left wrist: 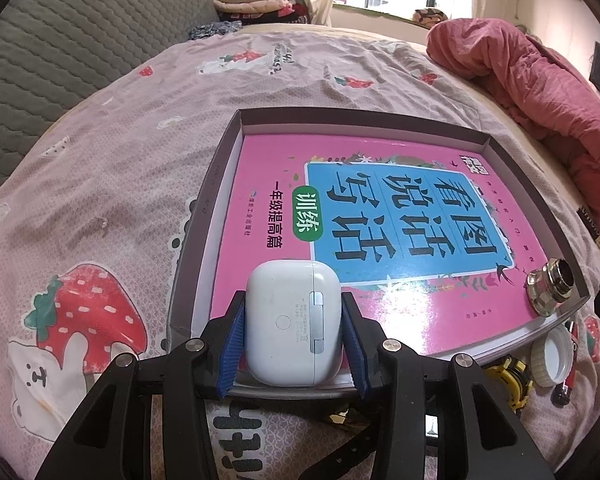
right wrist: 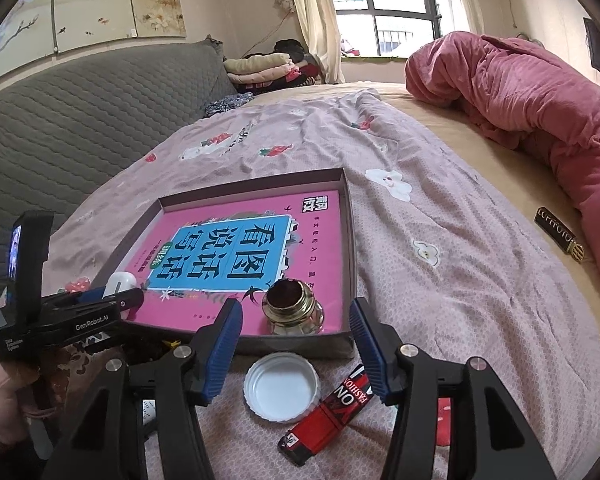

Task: Organize rigid objects
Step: 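Open both tools to release the earbud case and brass jar in the box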

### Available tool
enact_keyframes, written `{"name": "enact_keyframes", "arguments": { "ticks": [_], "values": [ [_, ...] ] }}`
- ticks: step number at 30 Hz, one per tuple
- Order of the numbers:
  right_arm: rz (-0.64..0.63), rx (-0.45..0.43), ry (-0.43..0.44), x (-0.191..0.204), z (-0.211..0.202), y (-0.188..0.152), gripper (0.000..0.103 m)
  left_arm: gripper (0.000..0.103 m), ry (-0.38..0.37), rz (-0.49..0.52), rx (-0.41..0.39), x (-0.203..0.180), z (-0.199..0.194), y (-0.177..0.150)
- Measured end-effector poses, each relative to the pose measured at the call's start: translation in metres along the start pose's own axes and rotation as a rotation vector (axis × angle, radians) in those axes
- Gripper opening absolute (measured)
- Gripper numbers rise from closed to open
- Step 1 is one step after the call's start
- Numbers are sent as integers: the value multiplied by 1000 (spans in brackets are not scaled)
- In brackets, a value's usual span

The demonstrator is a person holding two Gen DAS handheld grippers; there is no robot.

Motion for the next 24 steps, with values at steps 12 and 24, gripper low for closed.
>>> {"name": "enact_keyframes", "arguments": {
  "ticks": [12,24],
  "values": [
    [-6,21,2,3,3,-5,55,52,-13,-32,-10,9,-2,5],
    [0,21,-3,1,4,-5,55,62,-17,-63,-76,18,-33,8]
  ]
}}
Point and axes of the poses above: each gripper's, at about its wrist camera, not at the fingertips, and z roughly the way its jaws point, x to its left, y to its top, the point moved 7 cm from there along z, roughly the way its jaws point, and after that the axes turned 9 degrees about z, right-handed, at the moved point
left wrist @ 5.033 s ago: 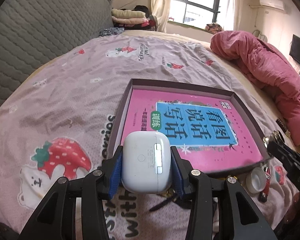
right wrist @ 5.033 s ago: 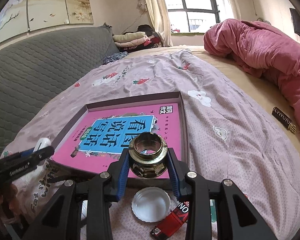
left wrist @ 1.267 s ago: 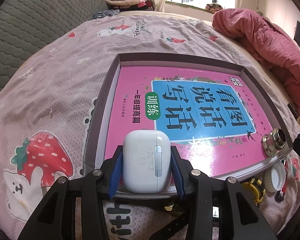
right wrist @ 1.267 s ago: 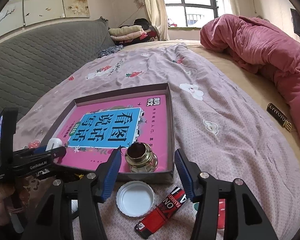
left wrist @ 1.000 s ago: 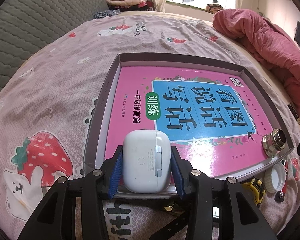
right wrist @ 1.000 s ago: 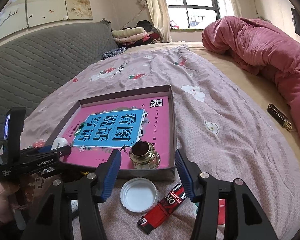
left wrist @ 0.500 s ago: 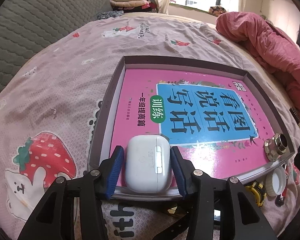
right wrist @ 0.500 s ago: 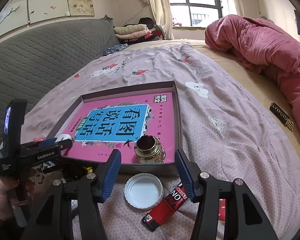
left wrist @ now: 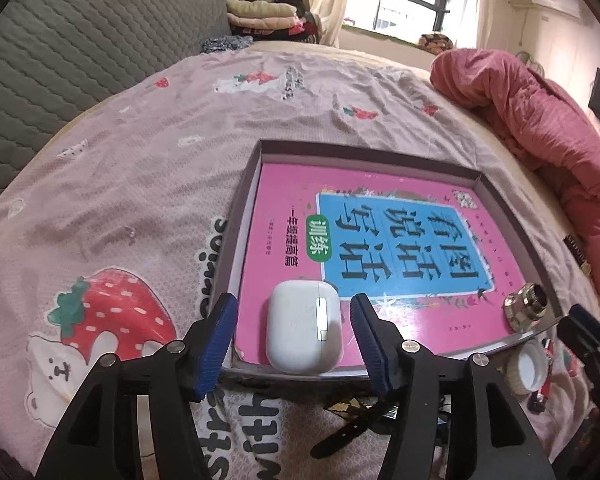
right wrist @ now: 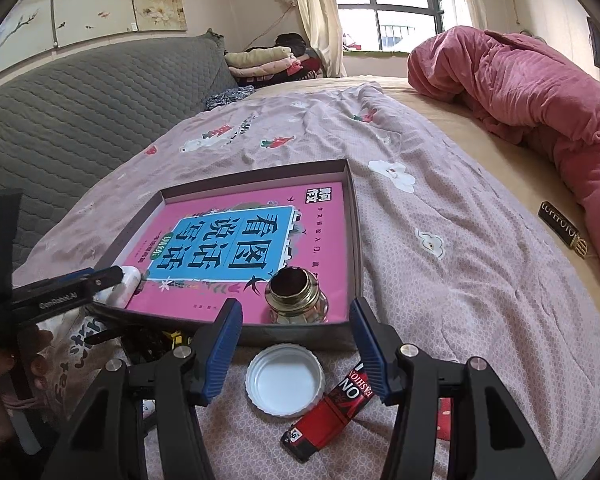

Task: Organize rigid objects
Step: 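Open both tools to release the earbud case and brass jar in the box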

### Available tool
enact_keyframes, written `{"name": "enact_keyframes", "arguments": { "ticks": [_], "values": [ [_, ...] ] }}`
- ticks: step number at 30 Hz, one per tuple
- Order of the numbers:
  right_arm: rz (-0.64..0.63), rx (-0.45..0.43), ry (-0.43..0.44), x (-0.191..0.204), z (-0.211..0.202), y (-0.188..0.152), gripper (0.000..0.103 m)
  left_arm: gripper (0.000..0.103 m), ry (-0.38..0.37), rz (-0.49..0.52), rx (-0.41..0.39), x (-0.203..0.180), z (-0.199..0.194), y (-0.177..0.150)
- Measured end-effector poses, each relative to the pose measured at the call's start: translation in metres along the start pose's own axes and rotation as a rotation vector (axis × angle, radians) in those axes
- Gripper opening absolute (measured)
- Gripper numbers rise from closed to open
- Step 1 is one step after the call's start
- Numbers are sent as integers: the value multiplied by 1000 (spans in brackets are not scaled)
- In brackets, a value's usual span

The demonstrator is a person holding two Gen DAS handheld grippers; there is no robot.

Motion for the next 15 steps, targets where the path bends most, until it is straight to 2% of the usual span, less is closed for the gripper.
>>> {"name": "enact_keyframes", "arguments": {
  "ticks": [3,15],
  "values": [
    [1,5,-1,0,0,-1,55,66,-10,-10,-21,2,-12,3],
    [-11,-19,5,4,-16,-1,55,69,-32,-9,-54,-5,-44,4]
  ]
}}
Point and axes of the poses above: each gripper's, at about its wrist camera, not at the fingertips, and z roughly the way its jaws point, x to its left, y to its top, the point moved 7 cm from there along z, roughly the way its jaws point, and after that the axes turned 9 degrees about z, right-handed, at the moved point
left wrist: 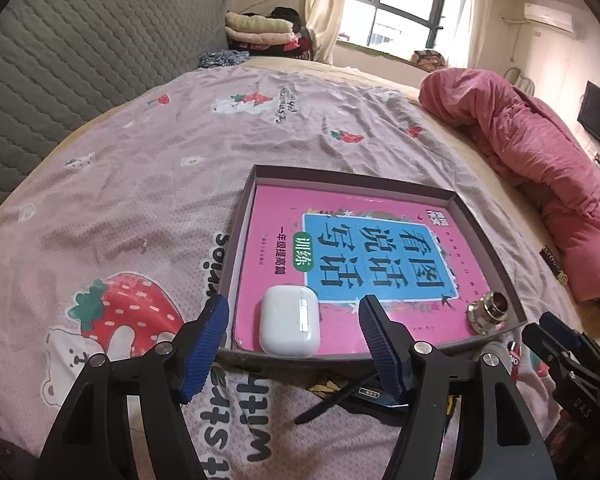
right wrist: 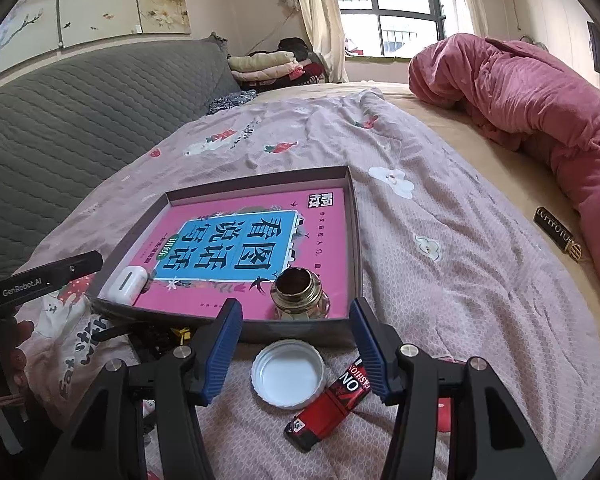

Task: Organize rigid objects
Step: 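Open both tools to release the earbud case and brass jar in the box, then withdraw both tools from the box toward the remaining objects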

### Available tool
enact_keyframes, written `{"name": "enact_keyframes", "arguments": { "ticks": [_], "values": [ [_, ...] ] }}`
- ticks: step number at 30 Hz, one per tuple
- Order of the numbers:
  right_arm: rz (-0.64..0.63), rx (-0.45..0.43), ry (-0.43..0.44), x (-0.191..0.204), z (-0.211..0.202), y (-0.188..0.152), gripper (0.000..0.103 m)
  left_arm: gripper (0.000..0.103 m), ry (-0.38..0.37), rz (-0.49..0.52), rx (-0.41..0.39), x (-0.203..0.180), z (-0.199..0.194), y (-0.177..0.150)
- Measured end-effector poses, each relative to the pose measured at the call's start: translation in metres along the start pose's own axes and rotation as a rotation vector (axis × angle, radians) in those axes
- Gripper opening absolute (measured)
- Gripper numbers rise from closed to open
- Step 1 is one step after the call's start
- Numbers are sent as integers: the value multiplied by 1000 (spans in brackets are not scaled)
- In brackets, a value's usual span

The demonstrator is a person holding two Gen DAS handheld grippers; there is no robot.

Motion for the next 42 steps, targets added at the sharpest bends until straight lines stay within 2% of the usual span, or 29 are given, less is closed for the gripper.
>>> {"name": "enact_keyframes", "arguments": {
  "ticks": [12,42],
  "values": [
    [9,-13,-4,0,-16,-1,55,69,-20,28,-11,-11,-19,-5],
    [-2,30,-6,2,-43,-24,56,70,-63,54,-16,-26,-51,-16]
  ]
}}
Point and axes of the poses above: each gripper's, at about its wrist camera, not at the fingertips, and z roughly the way its jaws point, x to its left, y to its top, the point moved 7 cm from there along z, roughly the way its jaws point, and after that the axes turned 9 degrees about z, right-handed, at the moved point
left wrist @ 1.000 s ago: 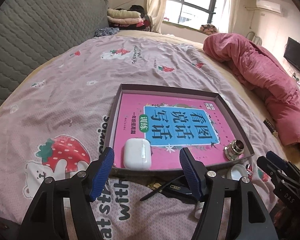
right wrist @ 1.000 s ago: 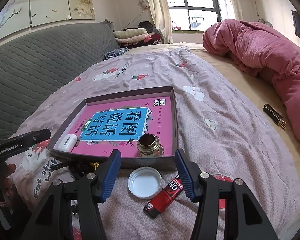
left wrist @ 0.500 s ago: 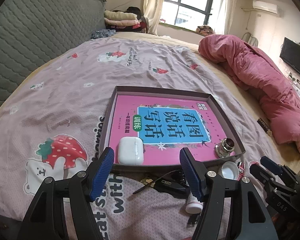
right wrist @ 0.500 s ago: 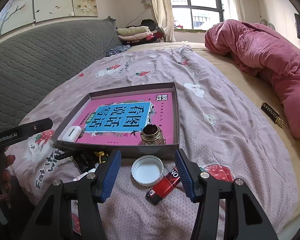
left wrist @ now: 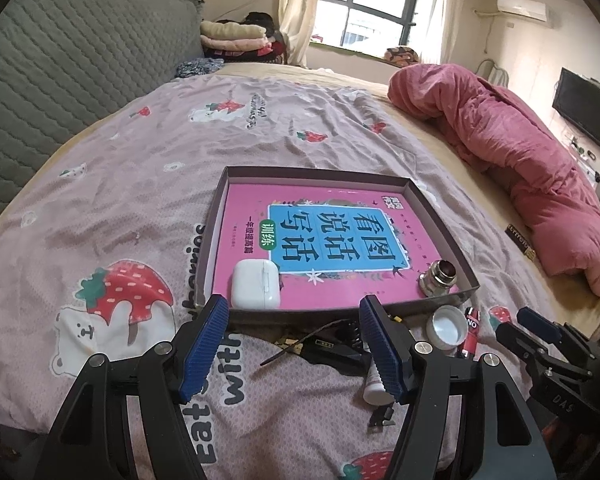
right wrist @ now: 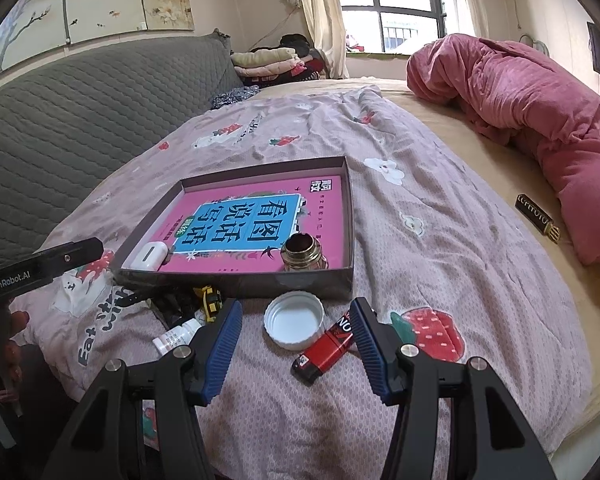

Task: Organize rigid objects
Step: 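Withdraw both tools from the box toward the remaining objects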

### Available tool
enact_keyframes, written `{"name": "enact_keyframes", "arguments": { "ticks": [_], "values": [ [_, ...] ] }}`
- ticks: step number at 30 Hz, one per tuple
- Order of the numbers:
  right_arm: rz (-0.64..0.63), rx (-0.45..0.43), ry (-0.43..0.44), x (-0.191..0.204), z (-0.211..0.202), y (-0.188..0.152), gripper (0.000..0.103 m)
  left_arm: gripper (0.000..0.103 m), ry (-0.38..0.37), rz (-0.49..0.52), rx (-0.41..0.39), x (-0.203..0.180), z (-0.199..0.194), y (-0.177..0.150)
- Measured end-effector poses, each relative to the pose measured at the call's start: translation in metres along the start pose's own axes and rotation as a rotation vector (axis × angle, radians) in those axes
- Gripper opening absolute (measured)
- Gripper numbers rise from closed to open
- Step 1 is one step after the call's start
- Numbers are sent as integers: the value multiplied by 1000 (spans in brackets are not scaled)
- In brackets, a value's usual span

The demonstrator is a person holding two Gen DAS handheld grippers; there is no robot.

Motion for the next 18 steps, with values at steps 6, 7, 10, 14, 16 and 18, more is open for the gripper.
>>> {"name": "enact_keyframes", "arguments": {
  "ticks": [6,7,10,14,16,18],
  "values": [
    [14,19,-5,-2,-1,-4,56,70,-10,10,-2,-4,-7,-3],
    [16,23,-5,-3,-1,-5,56,70,-14,15,0,-5,-7,-3],
    [18,34,-10,-3,-1,-8,56,70,-13,19,0,-6,-9,-2],
    [21,39,-16,-3,-1,-10,56,70,-19,14,6,-7,-10,-3],
    [29,45,-19,-5,-1,-11,56,70,-21,16,6,-8,-12,-4],
    [39,52,-20,-6,-1,-12,56,70,-25,21,9,-11,-13,-6]
  ]
}}
Point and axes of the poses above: each gripper's, at about its wrist camera, not at the fingertips, and z roughly the way its jaws point, x to its left, y to its top, the point moved 7 cm from there along z, roughly the way its jaws point, and after that the axes turned 9 degrees about z, right-handed, at the moved point
